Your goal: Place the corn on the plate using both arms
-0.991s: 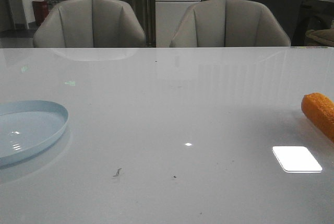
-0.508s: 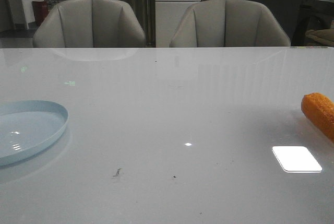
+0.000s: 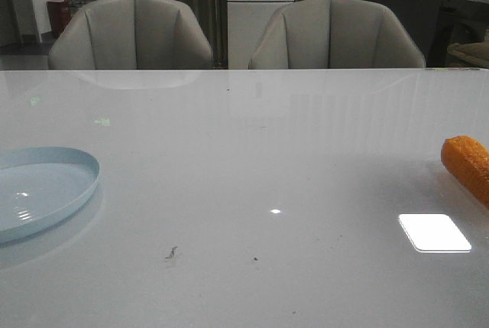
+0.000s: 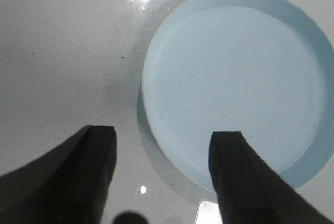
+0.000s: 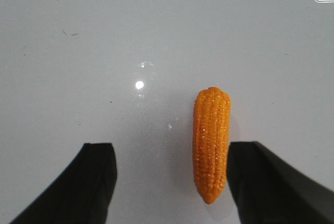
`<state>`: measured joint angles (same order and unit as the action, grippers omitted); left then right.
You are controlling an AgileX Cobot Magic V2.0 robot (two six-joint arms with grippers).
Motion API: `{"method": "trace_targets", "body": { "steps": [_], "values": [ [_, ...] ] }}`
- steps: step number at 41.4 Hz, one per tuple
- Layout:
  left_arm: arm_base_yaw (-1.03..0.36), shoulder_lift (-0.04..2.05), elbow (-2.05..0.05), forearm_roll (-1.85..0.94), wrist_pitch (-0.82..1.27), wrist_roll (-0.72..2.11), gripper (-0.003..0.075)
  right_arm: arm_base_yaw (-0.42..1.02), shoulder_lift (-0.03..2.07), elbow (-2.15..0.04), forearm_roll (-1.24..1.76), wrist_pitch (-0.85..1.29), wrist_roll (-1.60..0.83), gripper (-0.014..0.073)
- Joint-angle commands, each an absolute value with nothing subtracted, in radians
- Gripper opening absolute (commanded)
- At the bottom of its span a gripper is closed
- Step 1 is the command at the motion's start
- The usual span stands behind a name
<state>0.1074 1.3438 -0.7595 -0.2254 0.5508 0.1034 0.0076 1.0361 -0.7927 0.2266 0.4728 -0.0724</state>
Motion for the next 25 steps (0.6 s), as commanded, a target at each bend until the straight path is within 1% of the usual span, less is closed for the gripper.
{"method": "trace_targets", "body": {
  "steps": [1,12,25],
  "values": [
    [0.110,1.404,-0.851,-0.245,0.537,0.096,0.0456,0.010,1.023,-0.828,0.234,0.413,-0.078,0.0555],
    [0.110,1.582,-1.023,-0.245,0.561,0.096,0.0456,0.010,1.023,-0.828,0.234,0.434,-0.078,0.0555],
    [0.110,1.722,-1.096,-0.245,0.601,0.096,0.0456,0.010,1.023,-0.828,0.234,0.474,-0.078,0.0555]
  ]
}}
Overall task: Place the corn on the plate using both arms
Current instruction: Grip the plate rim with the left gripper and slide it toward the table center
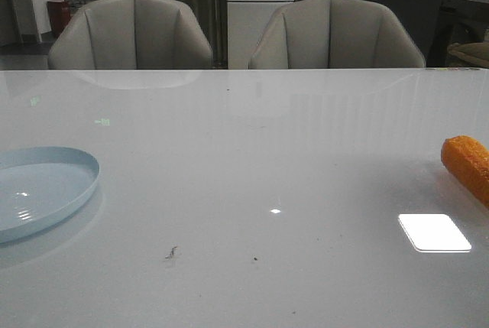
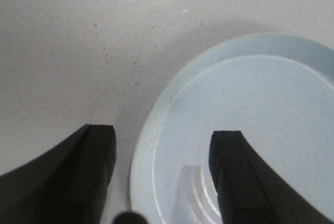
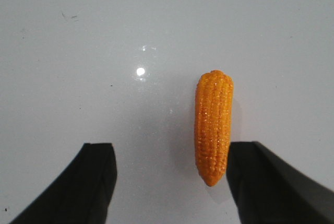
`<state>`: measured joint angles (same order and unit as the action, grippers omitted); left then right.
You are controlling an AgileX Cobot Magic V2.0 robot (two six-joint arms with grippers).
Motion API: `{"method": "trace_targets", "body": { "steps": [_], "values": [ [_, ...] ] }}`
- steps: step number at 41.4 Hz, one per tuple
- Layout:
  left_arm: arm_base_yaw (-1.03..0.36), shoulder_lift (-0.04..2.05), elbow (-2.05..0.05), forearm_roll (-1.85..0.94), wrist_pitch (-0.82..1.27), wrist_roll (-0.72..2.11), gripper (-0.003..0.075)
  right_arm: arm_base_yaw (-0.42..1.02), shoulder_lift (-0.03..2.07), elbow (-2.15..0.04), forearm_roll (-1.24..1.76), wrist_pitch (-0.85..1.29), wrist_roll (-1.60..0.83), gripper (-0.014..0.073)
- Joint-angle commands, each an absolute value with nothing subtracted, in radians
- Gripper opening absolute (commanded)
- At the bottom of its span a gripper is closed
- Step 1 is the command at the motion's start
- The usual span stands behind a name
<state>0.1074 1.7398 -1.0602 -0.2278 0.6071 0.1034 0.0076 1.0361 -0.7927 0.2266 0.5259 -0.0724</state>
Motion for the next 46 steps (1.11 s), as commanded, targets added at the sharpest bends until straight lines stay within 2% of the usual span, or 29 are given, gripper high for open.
{"method": "trace_targets", "body": {
  "steps": [1,25,27,30,34,35,37,46],
  "values": [
    [0.110,1.729,-1.096,-0.245,0.602,0.096,0.0456,0.010,1.023,-0.828,0.234,0.474,-0.078,0.0555],
    [0.110,1.804,-1.096,-0.240,0.623,0.097,0.0449,0.010,1.023,-0.828,0.234,0.474,-0.078,0.0555],
    [0.110,1.804,-1.096,-0.240,0.623,0.097,0.0422,0.010,1.023,-0.828,0.234,0.474,-0.078,0.0555],
    [0.110,1.804,-1.096,-0.240,0.628,0.097,0.0323,0.010,1.023,-0.828,0.234,0.474,-0.078,0.0555],
    [0.110,1.804,-1.096,-0.240,0.631,0.097,0.0104,0.010,1.023,-0.828,0.234,0.474,-0.078,0.0555],
    [0.110,1.804,-1.096,-0.240,0.631,0.097,0.0073,0.010,1.023,-0.828,0.234,0.474,-0.078,0.0555],
    [0.110,1.804,-1.096,-0.240,0.631,0.100,0.0113,0.010,1.023,-0.828,0.234,0.474,-0.078,0.0555],
    [0.110,1.804,-1.103,-0.269,0.652,0.100,0.0094,0.010,1.023,-0.828,0.234,0.474,-0.078,0.0555]
  ]
}}
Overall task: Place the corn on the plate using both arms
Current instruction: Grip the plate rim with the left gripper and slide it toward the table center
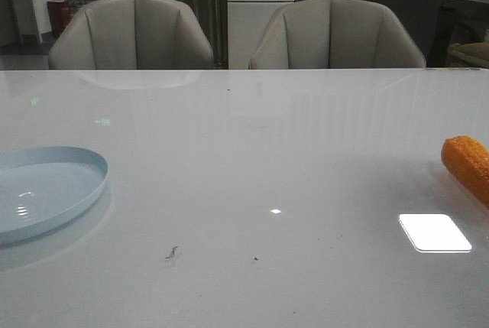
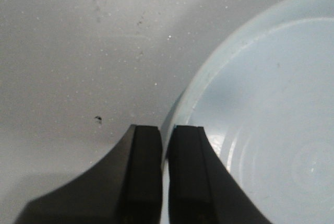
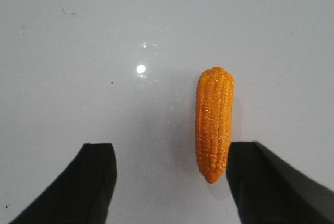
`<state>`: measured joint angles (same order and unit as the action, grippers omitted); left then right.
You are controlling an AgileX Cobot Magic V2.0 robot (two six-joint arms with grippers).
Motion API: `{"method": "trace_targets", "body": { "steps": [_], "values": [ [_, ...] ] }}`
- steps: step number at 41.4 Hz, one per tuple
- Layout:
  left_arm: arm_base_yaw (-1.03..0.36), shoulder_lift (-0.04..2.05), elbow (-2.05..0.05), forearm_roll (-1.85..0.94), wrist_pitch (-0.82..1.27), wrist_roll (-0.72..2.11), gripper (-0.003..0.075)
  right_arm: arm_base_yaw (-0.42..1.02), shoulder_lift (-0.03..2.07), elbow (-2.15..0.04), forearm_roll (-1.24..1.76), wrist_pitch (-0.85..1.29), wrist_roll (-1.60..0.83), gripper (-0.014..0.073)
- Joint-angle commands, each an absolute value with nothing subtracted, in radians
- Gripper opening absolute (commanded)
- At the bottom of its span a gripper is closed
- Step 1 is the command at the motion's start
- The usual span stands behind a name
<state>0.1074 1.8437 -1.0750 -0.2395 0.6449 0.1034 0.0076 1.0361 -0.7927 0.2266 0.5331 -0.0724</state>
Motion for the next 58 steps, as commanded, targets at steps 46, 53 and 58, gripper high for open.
{"method": "trace_targets", "body": {
  "steps": [46,53,58],
  "values": [
    [-0.305,1.833,-1.432,-0.621,0.813,0.226,0.0096,0.010,1.023,-0.828,0.234,0.480,-0.078,0.0555],
    [-0.357,1.890,-1.432,-0.619,0.816,0.209,0.0099,0.010,1.023,-0.828,0.234,0.480,-0.078,0.0555],
    [-0.371,1.922,-1.432,-0.614,0.826,0.209,0.0098,0.010,1.023,-0.828,0.234,0.482,-0.078,0.0555]
  ]
}}
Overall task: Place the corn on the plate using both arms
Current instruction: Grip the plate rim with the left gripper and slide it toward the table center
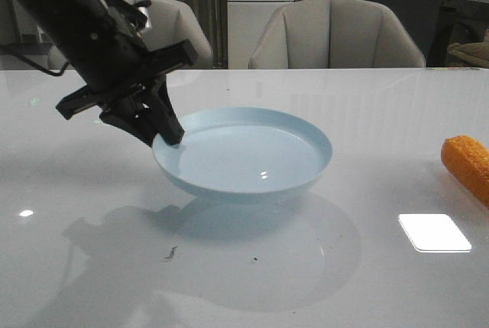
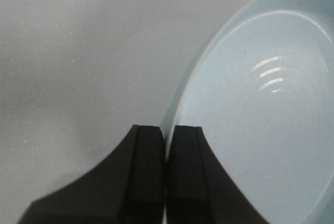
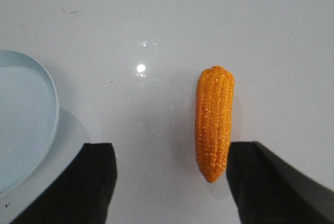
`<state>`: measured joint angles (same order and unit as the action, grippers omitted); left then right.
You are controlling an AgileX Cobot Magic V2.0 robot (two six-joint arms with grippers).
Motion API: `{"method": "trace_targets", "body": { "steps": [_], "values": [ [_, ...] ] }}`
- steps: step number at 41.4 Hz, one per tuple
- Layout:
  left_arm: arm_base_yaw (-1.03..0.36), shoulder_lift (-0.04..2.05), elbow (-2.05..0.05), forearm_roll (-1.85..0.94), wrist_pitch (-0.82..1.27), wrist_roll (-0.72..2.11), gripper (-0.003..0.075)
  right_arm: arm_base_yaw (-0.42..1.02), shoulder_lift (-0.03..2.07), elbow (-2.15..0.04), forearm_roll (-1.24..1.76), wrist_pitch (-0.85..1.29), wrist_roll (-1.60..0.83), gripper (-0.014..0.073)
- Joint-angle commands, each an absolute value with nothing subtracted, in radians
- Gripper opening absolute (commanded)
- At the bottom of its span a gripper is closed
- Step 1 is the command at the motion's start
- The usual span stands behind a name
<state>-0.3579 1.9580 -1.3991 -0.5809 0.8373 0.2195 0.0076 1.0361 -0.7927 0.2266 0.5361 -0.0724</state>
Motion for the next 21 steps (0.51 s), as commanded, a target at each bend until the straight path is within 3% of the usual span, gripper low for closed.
{"method": "trace_targets", "body": {
  "steps": [1,14,18,21],
  "values": [
    [-0.371,1.925,-1.432,-0.614,0.826,0.209,0.0098,0.010,1.023,-0.828,0.234,0.482,-0.078,0.0555],
    [-0.371,1.978,-1.432,-0.569,0.860,0.209,0.0113,0.010,1.023,-0.828,0.234,0.484,-0.078,0.0555],
    [-0.371,1.978,-1.432,-0.565,0.864,0.209,0.0194,0.010,1.023,-0.828,0.234,0.484,-0.078,0.0555],
    [-0.371,1.978,-1.432,-0.551,0.865,0.211,0.0299,0.010,1.023,-0.828,0.234,0.484,-0.078,0.0555]
  ]
}}
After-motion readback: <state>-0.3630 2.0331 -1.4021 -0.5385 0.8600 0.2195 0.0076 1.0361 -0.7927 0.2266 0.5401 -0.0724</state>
